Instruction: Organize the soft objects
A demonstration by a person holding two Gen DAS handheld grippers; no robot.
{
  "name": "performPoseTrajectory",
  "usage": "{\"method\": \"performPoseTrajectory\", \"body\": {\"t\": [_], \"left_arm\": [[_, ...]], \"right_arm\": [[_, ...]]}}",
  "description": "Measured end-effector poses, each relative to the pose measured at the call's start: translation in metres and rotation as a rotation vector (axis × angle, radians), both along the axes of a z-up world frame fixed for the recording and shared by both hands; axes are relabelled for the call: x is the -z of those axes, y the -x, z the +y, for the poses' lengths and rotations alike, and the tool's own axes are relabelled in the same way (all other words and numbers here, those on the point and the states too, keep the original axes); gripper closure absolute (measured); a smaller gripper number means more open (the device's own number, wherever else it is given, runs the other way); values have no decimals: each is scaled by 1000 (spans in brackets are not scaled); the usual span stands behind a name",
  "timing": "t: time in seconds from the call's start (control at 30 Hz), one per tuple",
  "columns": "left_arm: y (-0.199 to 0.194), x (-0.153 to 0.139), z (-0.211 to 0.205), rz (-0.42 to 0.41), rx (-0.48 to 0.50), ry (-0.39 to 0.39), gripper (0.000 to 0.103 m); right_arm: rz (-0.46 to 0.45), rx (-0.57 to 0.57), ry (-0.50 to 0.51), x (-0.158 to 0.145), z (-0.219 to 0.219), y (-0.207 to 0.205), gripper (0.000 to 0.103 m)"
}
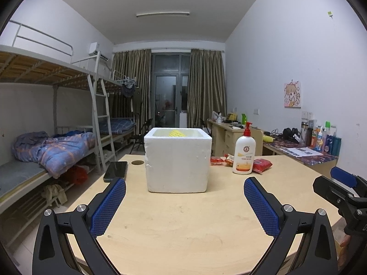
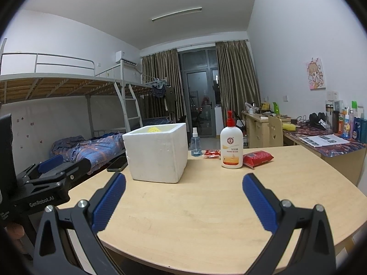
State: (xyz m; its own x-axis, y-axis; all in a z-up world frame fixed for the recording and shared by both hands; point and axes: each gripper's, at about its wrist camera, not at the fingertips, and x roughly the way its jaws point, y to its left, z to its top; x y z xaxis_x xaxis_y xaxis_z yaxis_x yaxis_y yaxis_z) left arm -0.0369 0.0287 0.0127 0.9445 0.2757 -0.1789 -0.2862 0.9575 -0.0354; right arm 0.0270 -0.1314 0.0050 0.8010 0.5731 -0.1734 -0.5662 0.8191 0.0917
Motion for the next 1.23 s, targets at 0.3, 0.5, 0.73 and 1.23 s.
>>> {"method": "performPoseTrajectory", "body": {"t": [0.3, 0.5, 0.73, 1.23], "left_arm": [[1, -2, -2, -13, -2, -3, 0], [3, -2, -4, -12, 3, -3, 0], [2, -4, -5, -10, 0, -11, 0], [3, -3, -7, -15, -2, -7, 0]], "right_arm": [[-2, 4, -5, -2, -1, 3, 0], [5, 4, -6, 0, -2, 3, 0], [7, -4, -6, -1, -1, 4, 0], [12, -15, -2, -1, 0, 5, 0]]}}
